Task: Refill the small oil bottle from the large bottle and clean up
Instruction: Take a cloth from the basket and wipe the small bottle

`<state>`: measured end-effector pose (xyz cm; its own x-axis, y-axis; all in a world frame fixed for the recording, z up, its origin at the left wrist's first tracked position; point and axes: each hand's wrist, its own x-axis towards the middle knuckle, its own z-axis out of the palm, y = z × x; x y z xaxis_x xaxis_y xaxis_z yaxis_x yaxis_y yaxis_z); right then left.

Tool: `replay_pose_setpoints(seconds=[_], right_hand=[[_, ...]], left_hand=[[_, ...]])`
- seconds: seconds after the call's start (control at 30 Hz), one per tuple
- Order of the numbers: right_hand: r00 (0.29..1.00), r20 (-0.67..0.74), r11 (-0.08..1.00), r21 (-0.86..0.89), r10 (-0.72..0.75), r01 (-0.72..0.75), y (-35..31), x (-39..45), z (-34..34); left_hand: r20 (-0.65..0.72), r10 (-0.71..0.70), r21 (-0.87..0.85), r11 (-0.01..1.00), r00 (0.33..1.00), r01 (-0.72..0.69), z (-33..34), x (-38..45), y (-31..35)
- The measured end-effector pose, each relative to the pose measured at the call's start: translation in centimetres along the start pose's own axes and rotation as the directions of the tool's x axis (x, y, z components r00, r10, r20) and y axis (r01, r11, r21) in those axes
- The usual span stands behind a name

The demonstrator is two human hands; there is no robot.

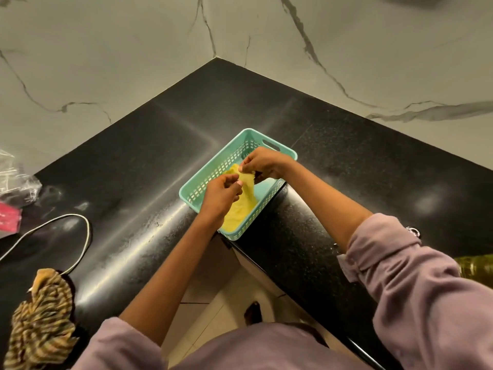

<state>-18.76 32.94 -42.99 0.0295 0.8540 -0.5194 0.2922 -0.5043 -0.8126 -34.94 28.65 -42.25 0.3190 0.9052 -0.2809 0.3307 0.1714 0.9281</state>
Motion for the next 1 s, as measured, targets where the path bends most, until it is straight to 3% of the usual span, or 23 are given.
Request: replay_pose_setpoints(seconds=[0.17,0.33,0.43,0.63,0.77,0.9,1.0], right_hand=[[0.999,0.048,0.951,0.309,0.002,-0.016,-0.1,-0.9,0.1],[0.993,0.11,0.917,0.399,-0.032,-0.015,0.2,-1.7,-0.3],[0.988,0.136,0.911,0.413,-0.077,0.014,0.3,-2.3,-0.4],[0.991,0.045,0.954,0.278,-0.129,0.112,0.8,-2.1,0.0],[0.98,-0.108,0.967,0.174,-0.17,0.187,0.9,-1.8,0.1],[0.931,-0.294,0.968,-0.187,-0.217,0.166,1.3,-0.9,-0.2],[0.895,-0.339,0.85,-0.521,-0.288,0.076,1.8,-0.5,-0.5]], left_hand=[[-0.072,0.05,0.037,0.998,0.996,-0.047,0.3,1.4,-0.7],[-0.136,0.148,0.186,0.975,0.98,-0.122,0.2,2.0,-1.2],[-0.18,0.153,0.185,0.975,0.972,-0.119,0.2,2.4,-1.5],[-0.123,0.057,-0.01,0.998,0.991,-0.059,0.1,2.2,-1.5],[-0.077,-0.066,-0.199,0.979,0.995,0.049,0.0,2.0,-1.4],[-0.035,-0.26,-0.443,0.869,0.965,0.218,-0.3,2.3,-1.3],[-0.009,-0.334,-0.538,0.796,0.943,0.277,-0.4,2.4,-1.3]])
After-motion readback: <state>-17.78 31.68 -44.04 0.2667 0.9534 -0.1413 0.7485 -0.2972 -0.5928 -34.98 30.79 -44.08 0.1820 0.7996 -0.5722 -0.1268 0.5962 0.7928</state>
